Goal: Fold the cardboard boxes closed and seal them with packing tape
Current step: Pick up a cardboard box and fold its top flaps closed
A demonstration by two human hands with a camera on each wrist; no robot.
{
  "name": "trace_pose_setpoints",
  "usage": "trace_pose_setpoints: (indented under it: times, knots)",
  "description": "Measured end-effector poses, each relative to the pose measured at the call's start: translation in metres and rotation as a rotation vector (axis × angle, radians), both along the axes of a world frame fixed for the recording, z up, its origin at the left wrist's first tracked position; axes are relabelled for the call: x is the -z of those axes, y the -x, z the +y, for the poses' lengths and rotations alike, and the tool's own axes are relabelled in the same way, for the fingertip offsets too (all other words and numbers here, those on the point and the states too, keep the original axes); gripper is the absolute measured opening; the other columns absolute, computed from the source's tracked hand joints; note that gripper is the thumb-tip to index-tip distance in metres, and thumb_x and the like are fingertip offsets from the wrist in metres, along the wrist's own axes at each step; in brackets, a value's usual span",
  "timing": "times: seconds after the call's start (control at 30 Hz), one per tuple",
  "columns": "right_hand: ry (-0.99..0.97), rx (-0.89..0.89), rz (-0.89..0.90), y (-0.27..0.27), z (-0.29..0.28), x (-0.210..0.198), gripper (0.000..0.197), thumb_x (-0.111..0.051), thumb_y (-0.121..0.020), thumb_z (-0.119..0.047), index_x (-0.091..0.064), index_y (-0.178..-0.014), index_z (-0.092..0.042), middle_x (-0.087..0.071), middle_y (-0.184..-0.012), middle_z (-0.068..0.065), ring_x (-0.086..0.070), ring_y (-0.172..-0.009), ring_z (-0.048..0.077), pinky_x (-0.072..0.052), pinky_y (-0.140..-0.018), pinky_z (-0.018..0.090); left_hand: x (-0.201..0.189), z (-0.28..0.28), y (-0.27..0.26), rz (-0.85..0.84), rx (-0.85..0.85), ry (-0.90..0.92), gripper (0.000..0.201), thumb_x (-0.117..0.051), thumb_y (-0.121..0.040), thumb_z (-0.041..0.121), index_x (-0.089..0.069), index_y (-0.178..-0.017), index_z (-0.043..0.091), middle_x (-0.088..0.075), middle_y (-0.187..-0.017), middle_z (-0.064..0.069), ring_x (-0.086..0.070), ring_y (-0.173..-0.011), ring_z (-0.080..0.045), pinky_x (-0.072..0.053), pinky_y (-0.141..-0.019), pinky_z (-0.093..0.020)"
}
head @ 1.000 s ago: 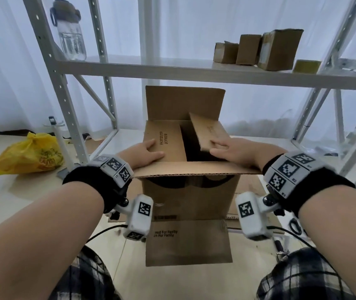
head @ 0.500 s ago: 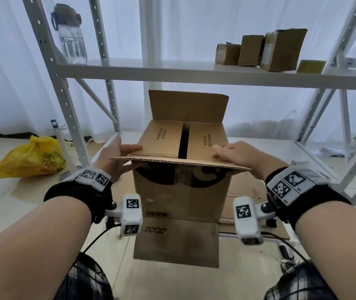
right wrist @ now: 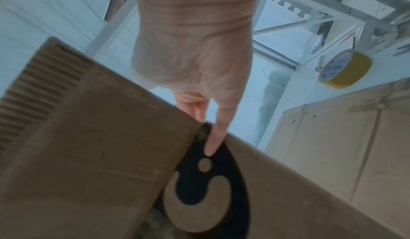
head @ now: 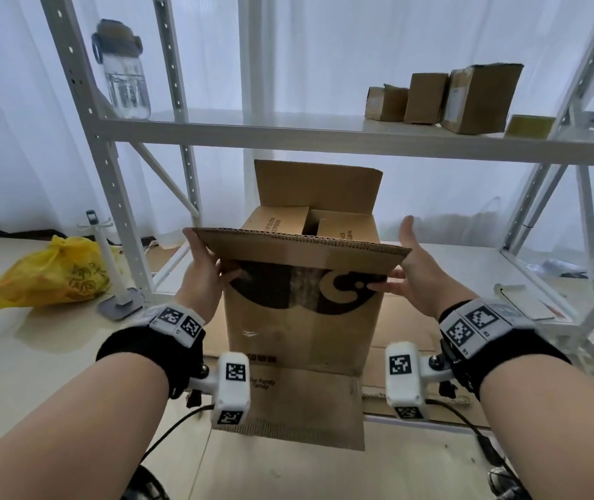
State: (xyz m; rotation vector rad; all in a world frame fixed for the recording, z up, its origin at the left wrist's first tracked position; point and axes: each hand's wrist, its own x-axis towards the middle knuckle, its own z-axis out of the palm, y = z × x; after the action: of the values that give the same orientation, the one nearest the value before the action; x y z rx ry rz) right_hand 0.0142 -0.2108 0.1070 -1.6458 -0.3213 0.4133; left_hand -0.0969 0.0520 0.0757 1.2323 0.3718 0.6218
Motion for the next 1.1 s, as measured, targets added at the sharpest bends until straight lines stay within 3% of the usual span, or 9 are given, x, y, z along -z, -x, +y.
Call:
trace_pose_setpoints:
  times: [0.1,0.17,0.27,0.4,0.53,0.7,0.8,0.9,1.1]
  knots:
    - [-0.075,-0.020,-0.085,0.007,0.001,0.012,0.076,-0.004,-0.086,-0.073,-0.057,-0.122,-0.033,-0.063,-0.123,0.006,-0.054,-0.116,0.021,-0.051,-0.094,0.040,0.008,-0.002,-0.001,0.083,-0.057,-0.212,0.063,-0.015,-0.096,0.059,-0.048,-0.128,0.016,-0.063,-0.104,-0.010,-0.062,-0.092,-0.011,-0.052,-0.078,-0.017]
    - [-0.097,0.015,-0.136,0.014,0.003,0.019,0.061,-0.007,-0.090,-0.067,-0.052,-0.120,-0.039,-0.060,-0.126,0.004,-0.053,-0.117,0.020,-0.052,-0.094,0.039,0.010,-0.003,-0.004,0.148,-0.057,-0.383,0.046,-0.035,-0.097,0.052,-0.048,-0.120,0.014,-0.062,-0.108,-0.011,-0.062,-0.094,-0.015,-0.053,-0.079,-0.019]
    - [-0.028,0.065,-0.273,0.022,0.006,0.031,0.053,-0.028,-0.092,-0.058,-0.053,-0.124,-0.024,-0.061,-0.117,-0.004,-0.058,-0.110,0.020,-0.058,-0.077,0.027,0.011,-0.004,-0.011,0.220,-0.125,-0.538,0.049,-0.063,-0.086,0.046,-0.045,-0.120,0.016,-0.059,-0.118,-0.002,-0.058,-0.103,-0.017,-0.050,-0.092,-0.036]
    - [0.196,0.231,-0.503,0.019,0.011,0.039,0.035,-0.049,-0.098,-0.037,-0.054,-0.125,-0.014,-0.063,-0.115,0.004,-0.064,-0.094,0.023,-0.049,-0.058,0.010,0.008,-0.010,-0.016,0.306,-0.264,-0.656,0.075,-0.065,-0.081,0.053,-0.029,-0.134,0.014,-0.047,-0.134,-0.008,-0.051,-0.119,-0.026,-0.042,-0.102,-0.046]
    - [0.204,0.298,-0.507,0.002,0.020,0.037,0.076,-0.065,-0.087,-0.044,-0.018,-0.144,-0.028,-0.058,-0.129,0.008,-0.062,-0.106,0.025,-0.056,-0.086,0.046,-0.004,-0.020,-0.018,0.481,-0.449,-1.153,0.092,-0.053,-0.086,0.060,0.002,-0.151,0.023,0.005,-0.158,-0.005,-0.003,-0.146,-0.027,-0.008,-0.115,-0.048]
    - [0.415,0.305,-0.528,-0.022,0.033,0.007,0.094,-0.071,-0.081,-0.045,-0.008,-0.147,-0.022,-0.051,-0.130,0.013,-0.059,-0.108,0.030,-0.054,-0.088,0.048,-0.025,-0.038,-0.050,0.501,-0.100,-1.555,0.069,-0.025,-0.092,0.066,0.001,-0.150,0.040,0.016,-0.159,0.002,0.016,-0.145,-0.025,0.013,-0.113,-0.046]
    - [0.685,0.281,-0.530,-0.029,0.040,-0.002,0.090,-0.070,-0.079,-0.051,-0.016,-0.144,-0.019,-0.042,-0.134,0.016,-0.054,-0.112,0.034,-0.051,-0.089,0.047,-0.026,-0.047,-0.069,0.728,0.206,-1.625,0.067,-0.014,-0.090,0.070,-0.006,-0.150,0.041,0.003,-0.160,-0.001,0.005,-0.146,-0.029,0.006,-0.116,-0.050]
    - [1.104,0.277,-0.650,-0.032,0.042,-0.004,0.084,-0.058,-0.080,-0.066,-0.028,-0.141,-0.018,-0.030,-0.141,0.016,-0.032,-0.130,0.036,-0.034,-0.101,0.050,-0.017,-0.045,-0.073,0.777,0.262,-1.663,0.070,-0.013,-0.089,0.071,-0.016,-0.150,0.037,-0.011,-0.160,-0.001,-0.008,-0.146,-0.029,-0.004,-0.117,-0.047]
    - [0.844,-0.019,-0.476,-0.051,0.044,0.012,0.062,-0.041,-0.096,-0.051,-0.027,-0.149,-0.022,-0.026,-0.151,0.015,-0.035,-0.134,0.035,-0.030,-0.112,0.043,-0.014,-0.025,-0.064,0.661,0.310,-1.761,0.082,-0.026,-0.079,0.080,-0.017,-0.149,0.039,-0.019,-0.158,0.002,-0.015,-0.144,-0.025,-0.010,-0.118,-0.045]
